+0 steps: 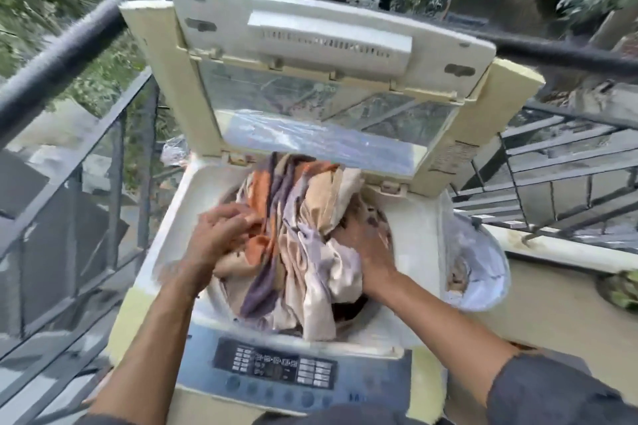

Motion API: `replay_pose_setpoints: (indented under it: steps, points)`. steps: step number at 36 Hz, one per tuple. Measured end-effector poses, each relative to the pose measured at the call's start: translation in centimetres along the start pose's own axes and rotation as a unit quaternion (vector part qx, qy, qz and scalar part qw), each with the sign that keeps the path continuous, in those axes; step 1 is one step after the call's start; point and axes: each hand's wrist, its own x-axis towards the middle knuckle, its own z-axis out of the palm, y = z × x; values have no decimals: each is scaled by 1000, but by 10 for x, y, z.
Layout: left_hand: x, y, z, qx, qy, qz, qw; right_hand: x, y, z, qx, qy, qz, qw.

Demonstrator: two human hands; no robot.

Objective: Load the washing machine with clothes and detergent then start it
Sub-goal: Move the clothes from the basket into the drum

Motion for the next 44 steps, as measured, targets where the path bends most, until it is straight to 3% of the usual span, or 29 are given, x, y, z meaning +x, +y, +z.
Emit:
replay_pose_setpoints:
  steps: [1, 3, 5, 9, 19, 25, 32, 38, 44]
  points:
    - [6, -10, -2, 82, 0, -28, 996, 0, 1, 13, -4, -14, -6, 1000]
    - [17, -35, 2, 255, -33, -46, 965, -3, 6, 39, -6, -127, 37, 991]
    - [23, -52, 5, 348, -68, -76, 932, -8, 10, 56, -35, -208, 43, 976]
    - [30, -72, 23, 389, -129, -141, 901, -2, 14, 71, -60, -257, 82, 961]
    - [30, -79, 37, 397, -162, -173, 887, -6, 10, 52, 24, -266, 126, 955]
    - [15, -53, 45, 363, -163, -135, 907, -25, 11, 34, 108, -208, 145, 961]
    - [-8, -36, 76, 302, -157, -49, 939, -67, 33, 9, 259, -69, 187, 945]
    - [-26, -9, 134, 241, -161, 9, 957, -102, 76, -16, 338, 85, 216, 912]
    - [-25, 15, 210, 182, -207, 52, 960, -136, 142, -26, 386, 155, 271, 868]
